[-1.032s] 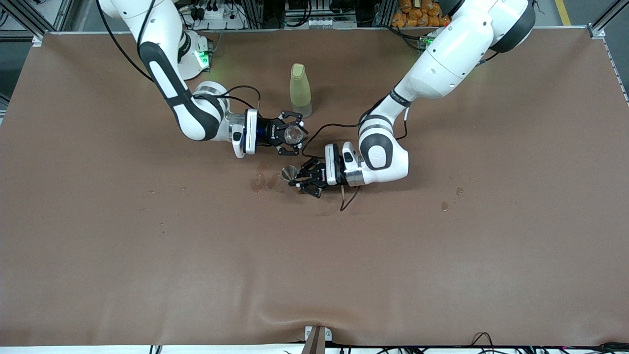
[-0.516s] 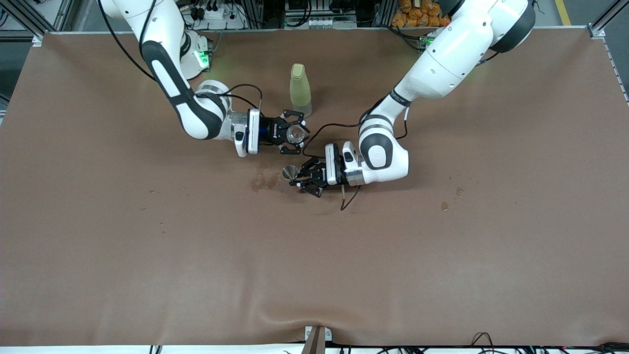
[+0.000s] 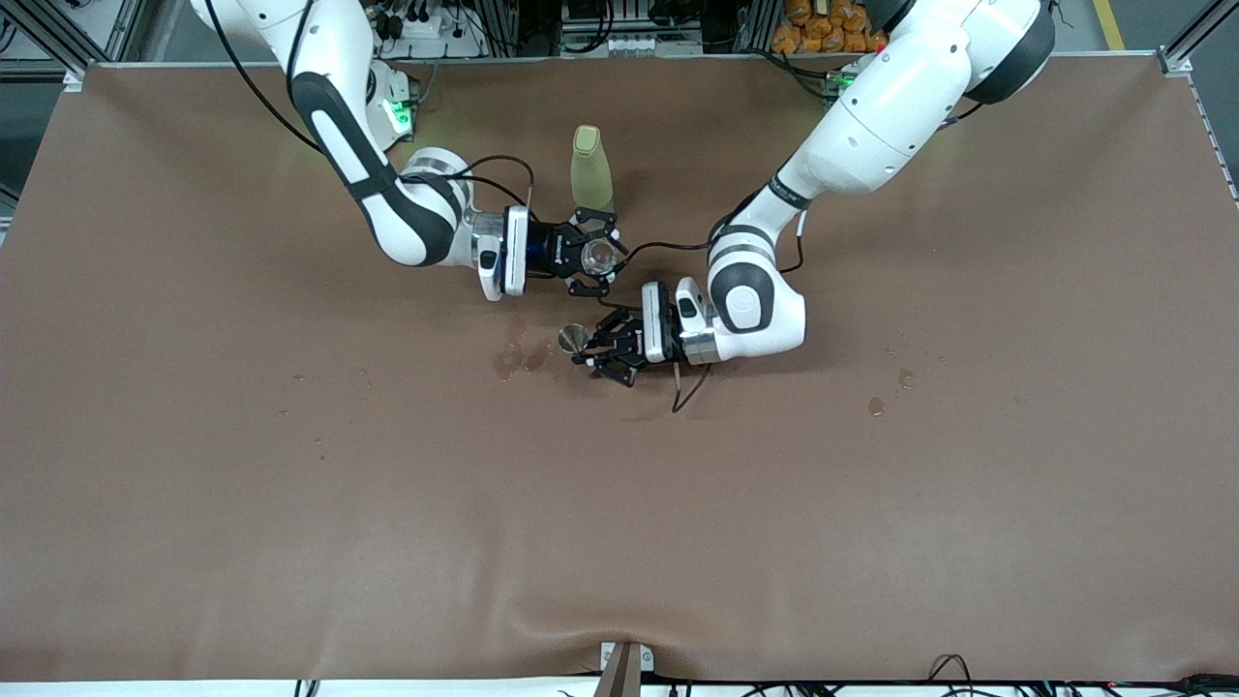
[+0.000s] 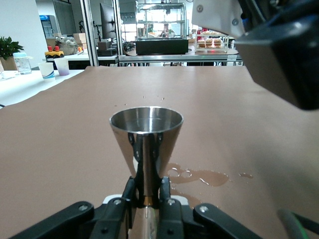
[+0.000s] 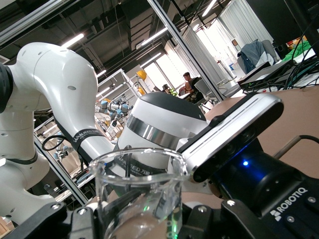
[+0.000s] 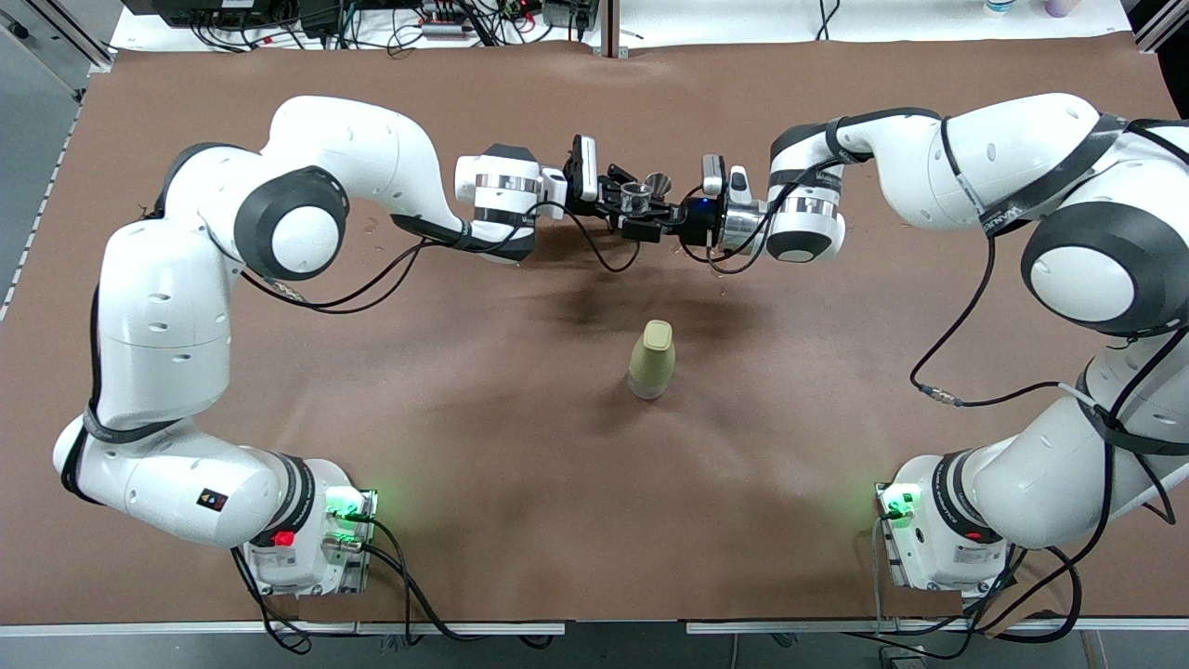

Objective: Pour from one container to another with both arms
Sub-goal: 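Tilt the beaker with the right gripper toward the jigger mouth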

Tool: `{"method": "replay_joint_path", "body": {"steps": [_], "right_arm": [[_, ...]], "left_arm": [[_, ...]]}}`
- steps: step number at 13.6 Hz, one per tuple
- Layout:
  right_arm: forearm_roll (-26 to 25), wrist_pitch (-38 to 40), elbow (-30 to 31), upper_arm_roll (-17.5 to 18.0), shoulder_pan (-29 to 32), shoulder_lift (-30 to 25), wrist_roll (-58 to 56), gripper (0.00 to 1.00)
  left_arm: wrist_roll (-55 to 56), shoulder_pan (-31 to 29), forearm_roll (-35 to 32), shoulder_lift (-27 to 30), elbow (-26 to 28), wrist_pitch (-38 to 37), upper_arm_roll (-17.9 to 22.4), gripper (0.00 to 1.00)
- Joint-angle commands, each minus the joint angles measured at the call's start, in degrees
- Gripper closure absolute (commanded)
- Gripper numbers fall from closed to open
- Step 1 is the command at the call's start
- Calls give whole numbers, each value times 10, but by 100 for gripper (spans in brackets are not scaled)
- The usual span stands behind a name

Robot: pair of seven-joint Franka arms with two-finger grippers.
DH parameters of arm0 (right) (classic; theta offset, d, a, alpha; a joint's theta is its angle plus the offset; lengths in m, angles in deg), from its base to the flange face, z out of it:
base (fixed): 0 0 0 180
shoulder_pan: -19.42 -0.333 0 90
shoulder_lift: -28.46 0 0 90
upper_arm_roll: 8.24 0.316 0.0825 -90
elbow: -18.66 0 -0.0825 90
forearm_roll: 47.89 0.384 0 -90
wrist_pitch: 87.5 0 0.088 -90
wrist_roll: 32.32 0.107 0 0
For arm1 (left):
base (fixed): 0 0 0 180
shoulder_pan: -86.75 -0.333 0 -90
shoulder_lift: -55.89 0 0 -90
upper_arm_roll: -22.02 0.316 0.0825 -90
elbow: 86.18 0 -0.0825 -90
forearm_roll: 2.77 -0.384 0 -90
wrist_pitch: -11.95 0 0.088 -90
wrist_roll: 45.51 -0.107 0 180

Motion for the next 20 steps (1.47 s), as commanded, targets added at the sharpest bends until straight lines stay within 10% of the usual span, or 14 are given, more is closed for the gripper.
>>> {"method": "replay_joint_path", "body": {"steps": [1, 20], "right_arm": [[15, -11, 0, 0, -4, -13, 14, 100], [15, -12, -4, 0, -3, -13, 128, 100]], "left_arm": [[-31, -14, 21, 20, 29, 3, -7, 100], [-47, -49, 21, 62, 87, -3, -42, 100]]}}
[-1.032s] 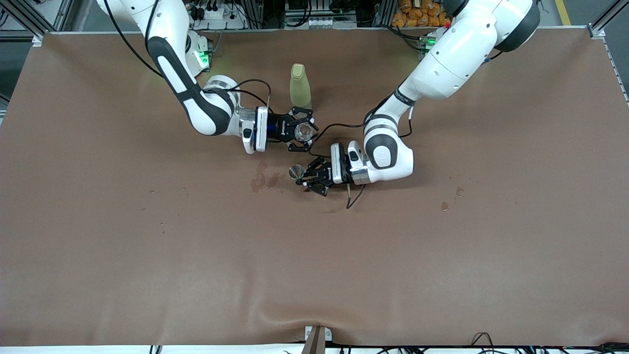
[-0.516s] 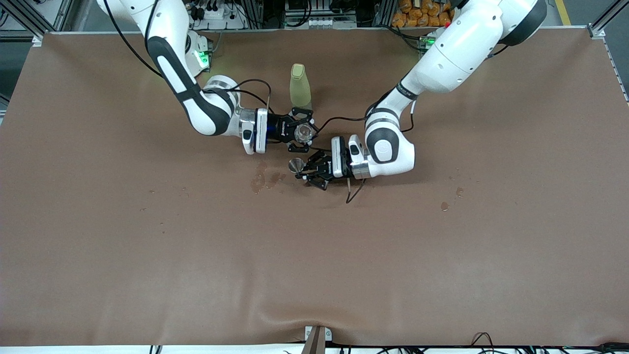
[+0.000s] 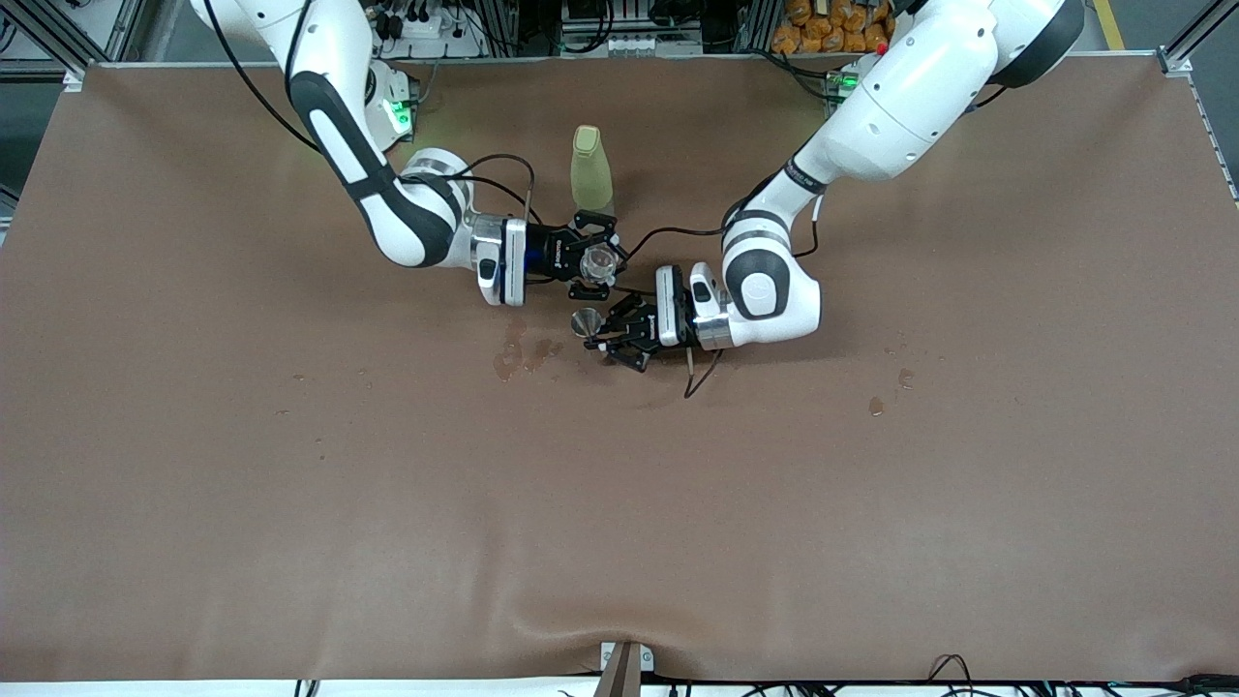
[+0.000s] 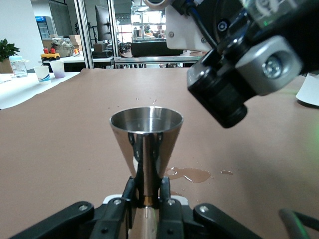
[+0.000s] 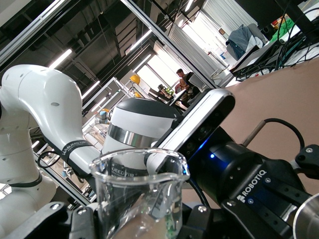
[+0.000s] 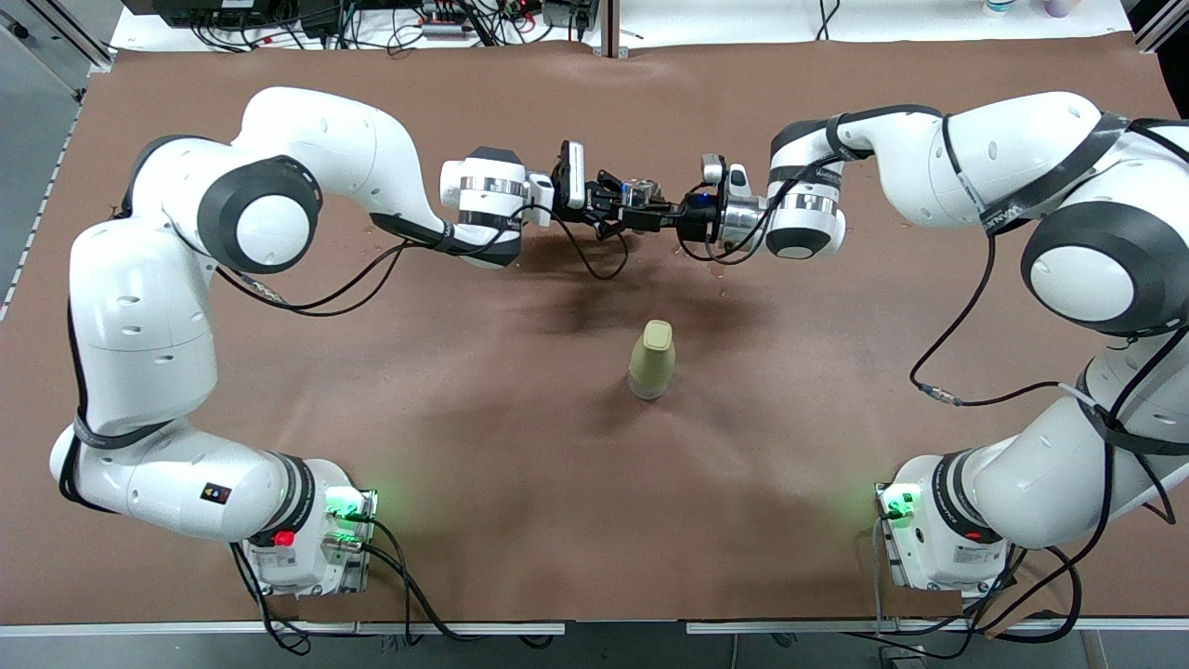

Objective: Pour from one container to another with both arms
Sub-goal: 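Tilt the beaker with the right gripper toward the jigger mouth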

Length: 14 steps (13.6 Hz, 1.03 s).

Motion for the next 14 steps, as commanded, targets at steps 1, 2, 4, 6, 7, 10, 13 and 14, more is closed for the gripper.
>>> {"method": "replay_joint_path", "body": {"steps": [1, 2, 4, 6, 7, 10, 13, 14], "right_arm": [[13, -5, 3, 1, -3, -14, 31, 100], [13, -5, 3, 1, -4, -14, 42, 100], [13, -4, 3, 1, -4, -14, 50, 100], [13, -4, 3, 1, -4, -14, 62, 100], [13, -4, 2, 1, -4, -15, 67, 100], [13, -4, 0, 1, -4, -15, 69, 100], [13, -5, -1, 3, -5, -15, 86, 100], [13, -4, -1, 5, -5, -14, 88, 100]], "left_arm": [[-20, -7, 21, 19, 19, -2, -7, 100], [-20, -7, 21, 19, 19, -2, -7, 100], [-20, -7, 21, 19, 19, -2, -7, 100], [-19, -7, 21, 19, 19, -2, -7, 100], [-20, -7, 21, 19, 19, -2, -7, 100], [-19, -7, 21, 18, 19, -2, -7, 100], [-19, -6, 21, 18, 19, -2, -7, 100], [-19, -7, 21, 18, 19, -2, -7, 100]]}}
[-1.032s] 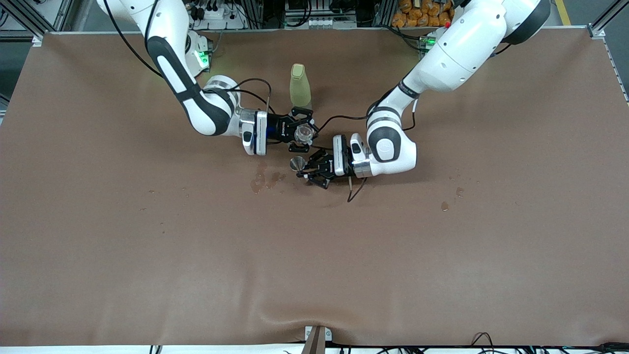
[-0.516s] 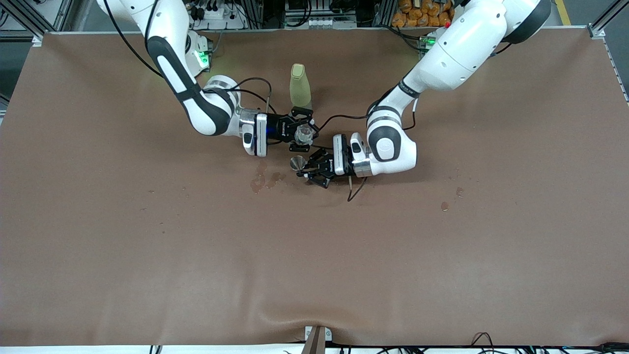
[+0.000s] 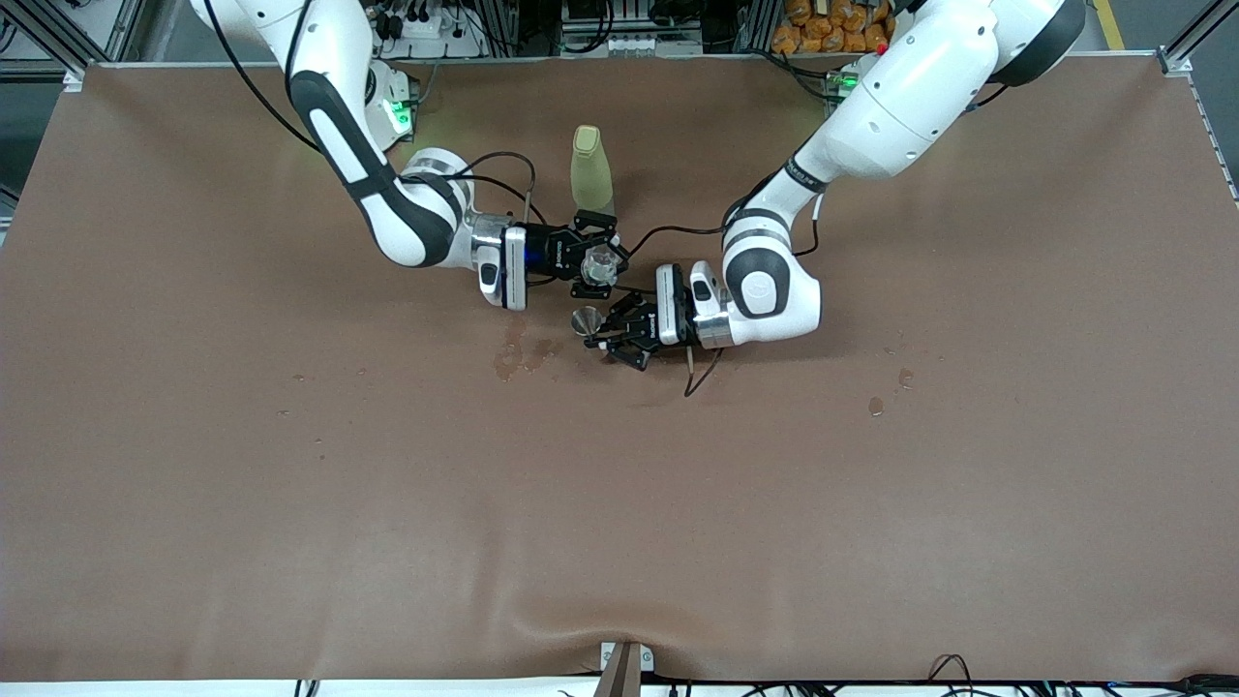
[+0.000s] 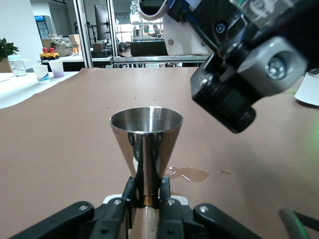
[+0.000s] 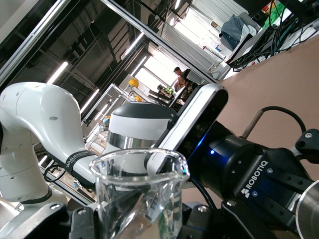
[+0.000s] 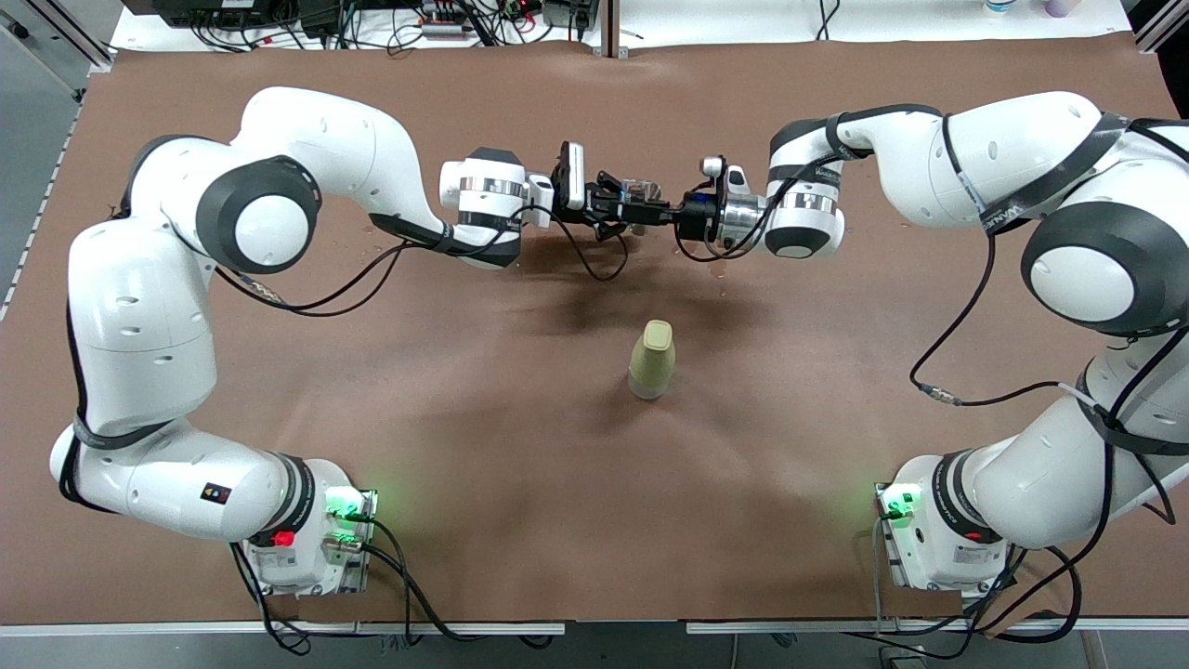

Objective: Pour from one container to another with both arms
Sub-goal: 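Tilt the beaker with the right gripper toward the jigger mouth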

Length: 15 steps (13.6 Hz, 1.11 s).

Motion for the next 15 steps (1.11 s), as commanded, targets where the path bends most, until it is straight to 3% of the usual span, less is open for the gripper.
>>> {"method": "replay_joint_path", "body": {"steps": [1, 15], "right_arm": [[13, -5, 2, 4, -5, -15, 30, 100], [13, -4, -3, 5, -5, -16, 106, 100]], "left_arm": [[-19, -7, 21, 17, 16, -2, -6, 100], [-19, -7, 21, 16, 17, -2, -6, 100]]}}
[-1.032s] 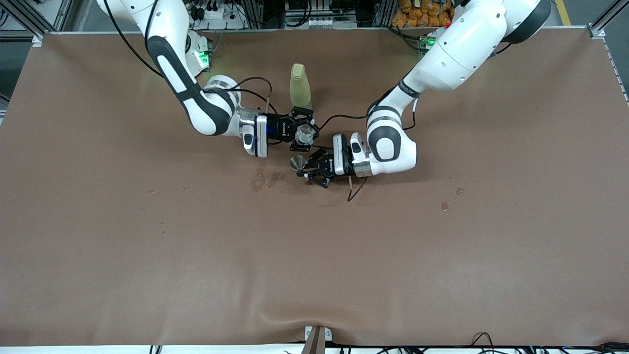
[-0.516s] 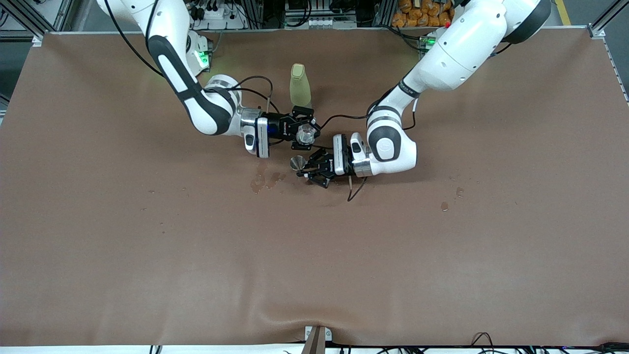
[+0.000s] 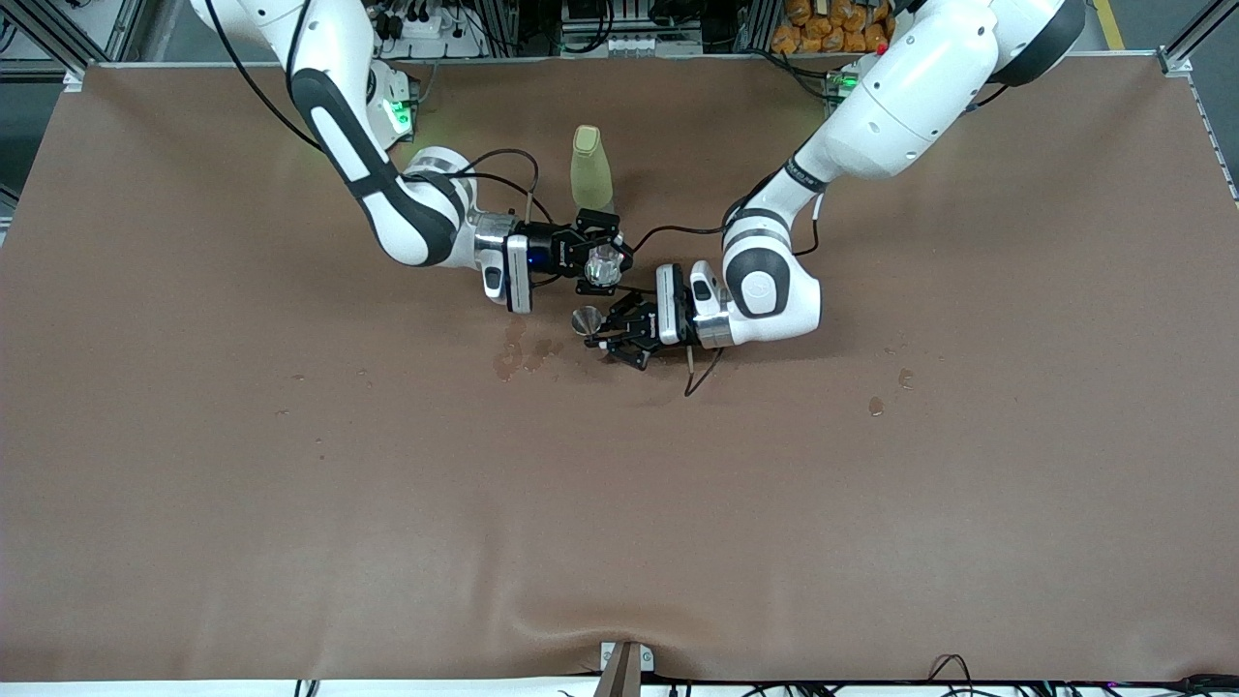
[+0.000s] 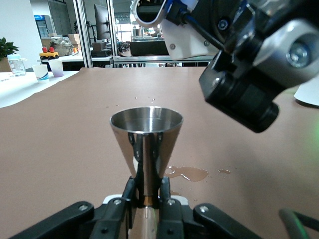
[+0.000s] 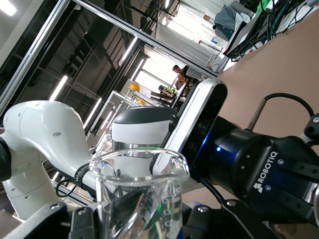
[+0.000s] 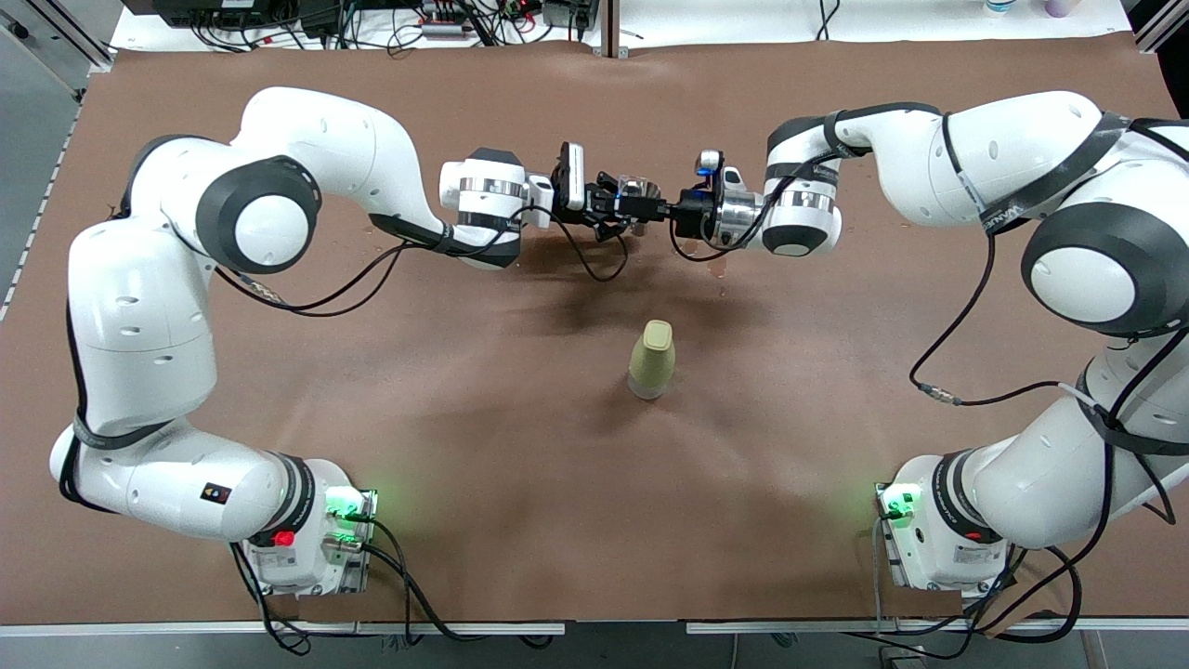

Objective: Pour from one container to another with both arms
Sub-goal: 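Tilt the beaker with the right gripper toward the jigger mouth, then pour liquid from the beaker into the jigger held by the left gripper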

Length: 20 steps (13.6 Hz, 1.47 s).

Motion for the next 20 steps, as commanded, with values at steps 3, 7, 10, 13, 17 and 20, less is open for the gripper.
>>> {"method": "replay_joint_path", "body": {"steps": [3, 7, 10, 13, 17, 20], "right_arm": [[13, -5, 3, 1, -5, -16, 30, 100], [13, -5, 3, 1, -5, -16, 56, 100], [13, -5, 3, 1, -5, -16, 79, 100], [14, -5, 3, 1, -3, -16, 91, 100], [21, -4, 3, 1, -3, -16, 91, 100], [21, -4, 3, 0, -3, -16, 91, 100]], "left_arm": [[-19, -7, 21, 16, 16, -2, -6, 100], [-19, -7, 21, 16, 17, -2, -6, 100], [-19, -8, 21, 18, 20, -2, -6, 100], [-20, -9, 21, 28, 43, -2, -8, 100], [-20, -25, 21, 32, 57, -2, -28, 100], [-19, -25, 21, 35, 61, -2, -28, 100]]}}
